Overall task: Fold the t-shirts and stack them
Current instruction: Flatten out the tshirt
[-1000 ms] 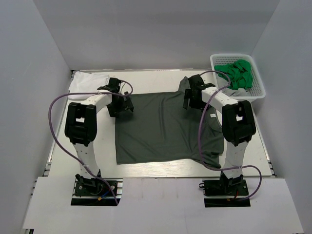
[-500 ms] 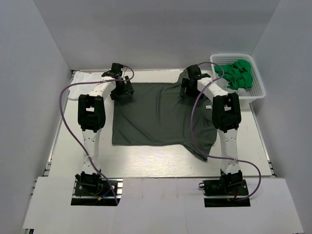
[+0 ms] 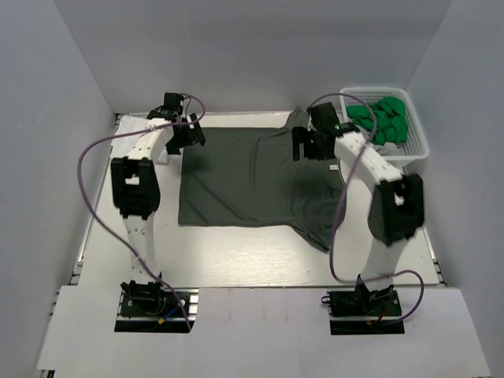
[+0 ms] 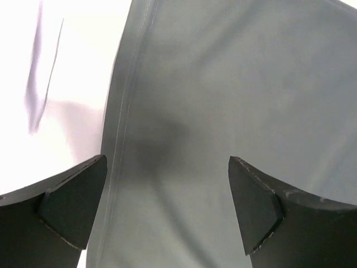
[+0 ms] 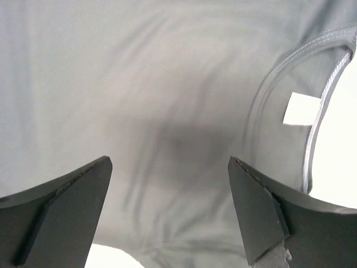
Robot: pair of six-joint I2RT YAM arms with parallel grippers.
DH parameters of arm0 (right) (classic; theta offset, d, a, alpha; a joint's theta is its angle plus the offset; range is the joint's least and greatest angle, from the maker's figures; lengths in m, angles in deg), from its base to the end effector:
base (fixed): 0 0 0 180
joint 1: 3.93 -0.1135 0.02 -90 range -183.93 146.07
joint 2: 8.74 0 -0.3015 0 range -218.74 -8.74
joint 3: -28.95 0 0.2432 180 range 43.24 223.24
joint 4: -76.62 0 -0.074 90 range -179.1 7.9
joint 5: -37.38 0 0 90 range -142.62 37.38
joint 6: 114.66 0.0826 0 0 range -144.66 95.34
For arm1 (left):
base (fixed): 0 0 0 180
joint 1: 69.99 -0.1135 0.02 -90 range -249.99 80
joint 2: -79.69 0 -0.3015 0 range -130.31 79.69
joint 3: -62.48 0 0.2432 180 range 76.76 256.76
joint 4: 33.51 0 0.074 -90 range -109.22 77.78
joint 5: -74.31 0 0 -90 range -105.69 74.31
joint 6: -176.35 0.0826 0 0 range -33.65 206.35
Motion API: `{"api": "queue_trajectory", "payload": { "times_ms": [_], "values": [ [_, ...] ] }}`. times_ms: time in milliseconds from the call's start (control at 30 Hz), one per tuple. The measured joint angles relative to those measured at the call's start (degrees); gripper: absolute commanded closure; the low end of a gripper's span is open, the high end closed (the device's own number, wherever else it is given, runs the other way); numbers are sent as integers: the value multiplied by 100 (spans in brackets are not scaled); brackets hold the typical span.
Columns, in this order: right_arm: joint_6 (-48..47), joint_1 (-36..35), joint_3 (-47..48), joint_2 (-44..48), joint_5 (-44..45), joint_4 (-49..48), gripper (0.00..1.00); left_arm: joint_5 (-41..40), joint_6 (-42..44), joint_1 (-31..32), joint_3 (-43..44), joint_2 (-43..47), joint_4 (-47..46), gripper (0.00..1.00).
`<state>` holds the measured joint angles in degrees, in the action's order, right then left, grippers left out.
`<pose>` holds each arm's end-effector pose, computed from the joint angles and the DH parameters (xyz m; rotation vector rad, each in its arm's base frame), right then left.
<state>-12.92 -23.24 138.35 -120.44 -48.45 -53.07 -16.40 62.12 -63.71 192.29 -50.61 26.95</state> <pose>0.4450 0.1496 0.2596 -0.1338 2.4872 0.1382 0.5311 -0.0574 0.2045 -0.4167 2.6114 -0.1645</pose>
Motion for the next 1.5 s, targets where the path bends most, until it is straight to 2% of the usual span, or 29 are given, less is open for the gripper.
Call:
{"api": "queue_trajectory", "payload": {
  "times_ms": [133,233,367,500,533,767,1167,1400,1500],
  "values": [
    [142,-487,-1578,1856,-177,4,10,98,-223,74,-1622,1657,-39,0],
    [343,-892,-2763,2761,-660,105,10,260,-511,118,-3097,3018,-212,0],
    [667,-1357,-4262,3462,-1506,293,10,673,-715,173,-5276,4599,-398,0],
    [933,-1567,-4793,3679,-1528,459,10,752,-787,184,-6297,5080,-227,0],
    [1003,-1585,-4813,3687,-1410,433,12,748,-796,184,-6360,5108,-190,0],
    [1165,-1639,-4819,3475,-909,111,12,732,-802,184,-6373,5189,-146,0],
    [1182,-1773,-4885,2983,-691,-170,22,669,-752,184,-6373,5189,-9,0],
    [1244,-1897,-4885,2957,-560,-164,22,669,-704,184,-6371,5152,-7,0],
    [1327,-1926,-4885,2940,-295,-162,24,669,-702,184,-6371,5086,-4,0]
  ]
}}
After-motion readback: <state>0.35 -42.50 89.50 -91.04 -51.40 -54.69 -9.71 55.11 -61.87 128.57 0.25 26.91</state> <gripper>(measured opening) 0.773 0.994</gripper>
